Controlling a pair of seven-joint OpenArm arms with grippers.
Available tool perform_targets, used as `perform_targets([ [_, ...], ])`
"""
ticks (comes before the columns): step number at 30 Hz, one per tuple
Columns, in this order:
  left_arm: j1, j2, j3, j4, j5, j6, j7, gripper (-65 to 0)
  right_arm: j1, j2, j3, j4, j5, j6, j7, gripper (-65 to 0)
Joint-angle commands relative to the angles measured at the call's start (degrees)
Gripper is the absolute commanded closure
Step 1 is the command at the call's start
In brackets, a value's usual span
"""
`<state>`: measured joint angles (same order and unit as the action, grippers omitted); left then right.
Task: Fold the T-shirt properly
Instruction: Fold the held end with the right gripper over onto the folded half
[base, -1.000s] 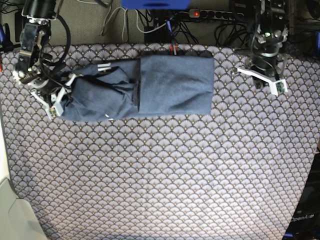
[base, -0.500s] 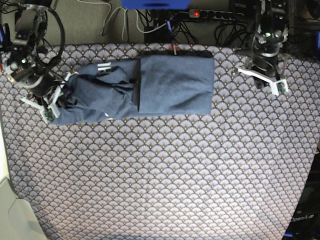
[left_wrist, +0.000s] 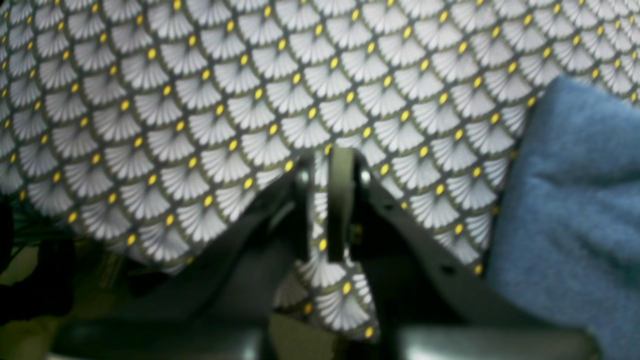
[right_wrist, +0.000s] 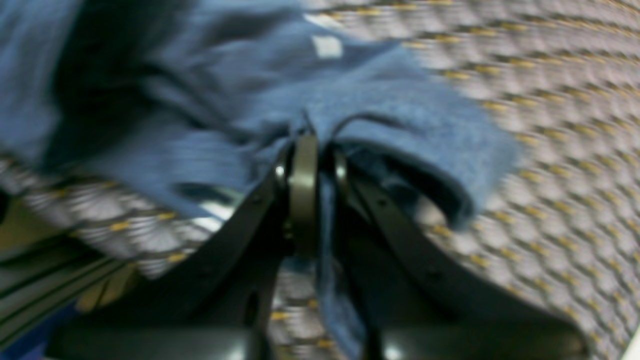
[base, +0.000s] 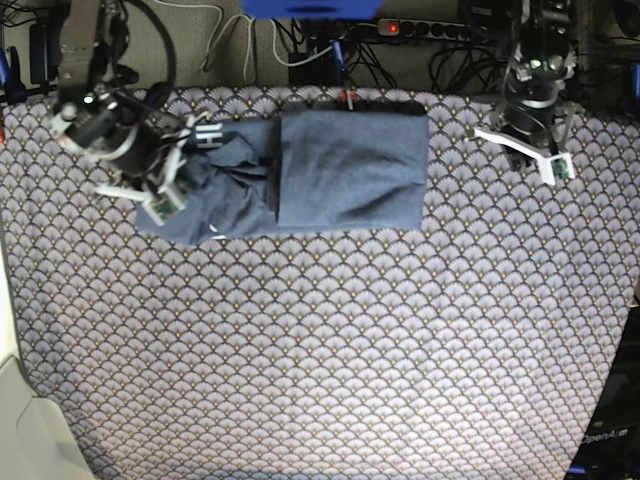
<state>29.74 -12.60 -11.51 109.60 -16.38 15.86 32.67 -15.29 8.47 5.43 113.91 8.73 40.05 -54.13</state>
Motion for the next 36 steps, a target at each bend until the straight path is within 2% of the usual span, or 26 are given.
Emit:
perform_targets([
  [1,0.02,-0.63,-1.20,1.04,0.43,0.10,-1.68,-5.2,0.39,-0.43,-0.90,1.13,0.81,-0.05,1.34,0.0],
  [7,1.25,-0.63,-4.62,1.04,0.16,0.10,-1.68,-5.2,1.79,-3.77,-6.88,0.95,0.54,-0.05,1.34,0.0],
  [12,1.52,-0.63,-4.80,1.04,0.43,0.10,-1.68,-5.2,4.26,-7.11,-10.57,0.86,0.54,-0.05,1.07,0.0],
  [17,2.22,-0.63,-4.80,1.04,0.43,0.10,-1.68,-5.2,7.77,-8.07,-17.70,0.77,0.63,-0.05,-3.67,0.0],
  [21,2.31,-0.63,-4.80,1.04,0.43,0.10,-1.68,-5.2,8.65,-9.04,-23.85,0.25,0.54,-0.05,-3.85,0.0],
  [25,2.31,-0.63,-4.80,1.04,0.43,0.10,-1.68,-5.2,9.88,-10.71,-24.55,-3.62,0.54,-0.05,-3.59,0.0],
  [36,2.31,-0.63,-4.54,1.04,0.16,0.10,-1.68,-5.2,15.16,-12.47,-24.55,-14.96,0.63,-0.05,-3.50,0.0],
])
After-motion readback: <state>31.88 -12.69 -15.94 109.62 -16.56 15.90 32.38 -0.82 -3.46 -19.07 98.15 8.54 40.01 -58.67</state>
